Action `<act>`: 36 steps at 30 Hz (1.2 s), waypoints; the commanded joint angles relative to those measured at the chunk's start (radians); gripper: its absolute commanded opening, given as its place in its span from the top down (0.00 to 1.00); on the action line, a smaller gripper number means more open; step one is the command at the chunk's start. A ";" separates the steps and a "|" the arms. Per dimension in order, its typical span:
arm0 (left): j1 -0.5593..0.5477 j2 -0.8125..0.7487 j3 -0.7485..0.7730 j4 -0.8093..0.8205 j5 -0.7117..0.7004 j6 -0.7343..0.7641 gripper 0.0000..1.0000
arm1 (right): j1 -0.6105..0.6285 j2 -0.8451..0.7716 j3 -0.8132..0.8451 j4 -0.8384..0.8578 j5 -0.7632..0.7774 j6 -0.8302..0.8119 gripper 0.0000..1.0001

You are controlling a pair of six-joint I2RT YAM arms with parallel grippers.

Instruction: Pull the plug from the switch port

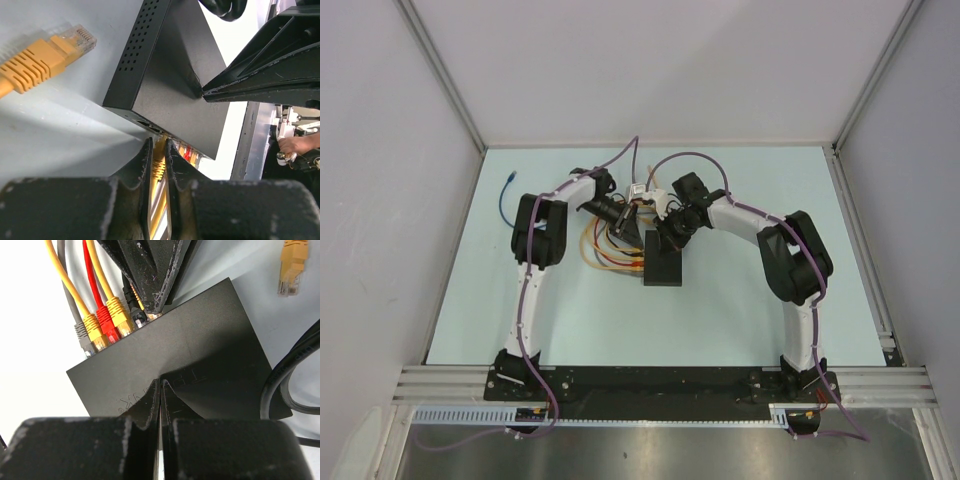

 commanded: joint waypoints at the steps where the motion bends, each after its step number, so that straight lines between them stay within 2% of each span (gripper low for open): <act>1: 0.038 -0.094 0.035 -0.019 -0.042 0.055 1.00 | 0.003 0.073 -0.006 -0.023 0.124 -0.040 1.00; 7: 0.083 -0.080 0.137 -0.160 -0.102 0.142 1.00 | 0.002 0.079 0.005 -0.027 0.124 -0.040 1.00; 14: 0.084 -0.171 0.213 -0.321 -0.199 0.292 1.00 | 0.002 0.082 0.010 -0.026 0.128 -0.038 1.00; 18: 0.121 -0.226 0.160 -0.387 -0.262 0.349 1.00 | 0.002 0.087 0.014 -0.026 0.128 -0.037 1.00; 23: 0.222 -0.301 0.023 -0.282 -0.286 0.279 1.00 | 0.002 0.091 0.022 -0.026 0.128 -0.035 1.00; 24: 0.254 -0.307 0.016 -0.215 -0.288 0.250 0.96 | 0.002 0.093 0.024 -0.027 0.128 -0.035 1.00; 25: 0.268 -0.336 0.002 -0.166 -0.288 0.177 0.77 | 0.000 0.094 0.025 -0.027 0.127 -0.034 0.99; 27: 0.276 -0.371 -0.053 -0.014 -0.274 0.123 0.60 | 0.002 0.096 0.031 -0.027 0.124 -0.034 0.99; 28: 0.276 -0.411 -0.069 0.038 -0.282 0.078 0.46 | 0.000 0.099 0.034 -0.030 0.122 -0.034 0.99; 31: 0.274 -0.453 -0.115 0.198 -0.305 0.043 0.31 | -0.002 0.103 0.041 -0.030 0.120 -0.034 0.99; 36: 0.210 -0.384 -0.040 0.242 -0.371 0.125 0.28 | -0.002 0.106 0.048 -0.026 0.117 -0.032 0.99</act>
